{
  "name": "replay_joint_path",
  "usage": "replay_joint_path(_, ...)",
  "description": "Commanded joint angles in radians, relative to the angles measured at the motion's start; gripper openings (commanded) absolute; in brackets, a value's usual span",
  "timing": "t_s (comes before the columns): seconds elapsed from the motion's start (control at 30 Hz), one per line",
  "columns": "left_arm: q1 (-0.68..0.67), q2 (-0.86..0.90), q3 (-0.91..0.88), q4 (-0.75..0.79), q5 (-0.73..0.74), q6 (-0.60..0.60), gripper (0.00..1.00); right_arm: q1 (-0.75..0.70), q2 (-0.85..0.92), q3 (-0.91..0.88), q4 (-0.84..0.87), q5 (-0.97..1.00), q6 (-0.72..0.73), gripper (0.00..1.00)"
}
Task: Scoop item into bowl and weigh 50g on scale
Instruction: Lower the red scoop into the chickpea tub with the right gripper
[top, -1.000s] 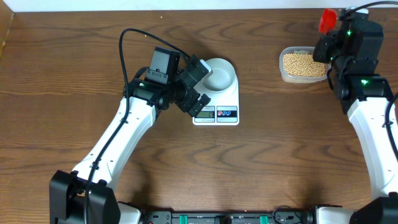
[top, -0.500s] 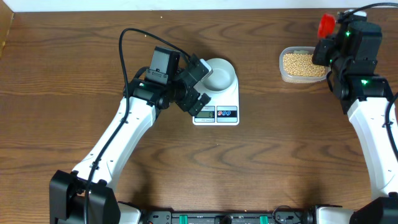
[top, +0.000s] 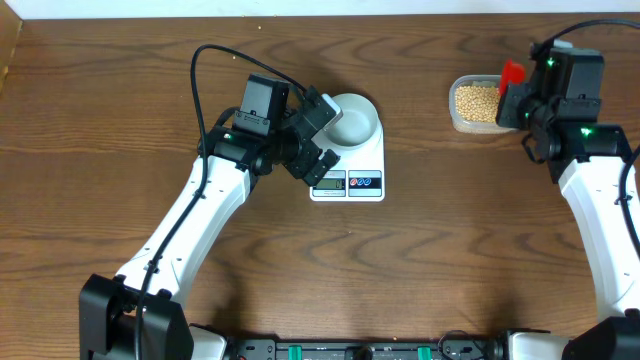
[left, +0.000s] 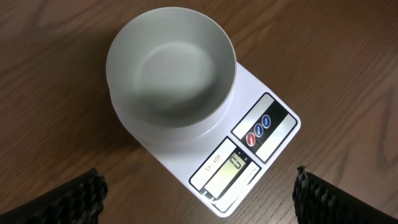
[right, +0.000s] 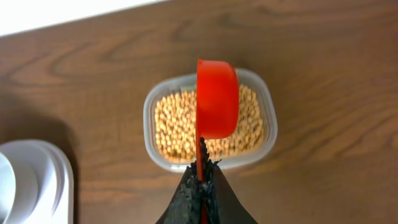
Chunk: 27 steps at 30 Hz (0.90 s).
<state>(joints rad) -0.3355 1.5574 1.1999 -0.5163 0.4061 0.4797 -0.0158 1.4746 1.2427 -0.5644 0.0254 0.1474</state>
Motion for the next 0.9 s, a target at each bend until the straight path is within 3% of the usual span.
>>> replay_joint_path(0.0,0.003,-0.024,-0.005,0.001,0.012,0.020,0.98,-0.002,-0.002,0.019,-0.036,-0.013,-0.007,0.01)
replay_joint_path(0.27,0.003,-0.024,-0.005,0.001,0.012,0.020,0.98,-0.003,0.004,0.018,-0.173,0.043,-0.034,0.01)
replay_joint_path(0.87,0.003,-0.024,-0.005,0.001,0.012,0.020,0.98,0.002,0.115,0.018,-0.056,0.043,-0.051,0.02)
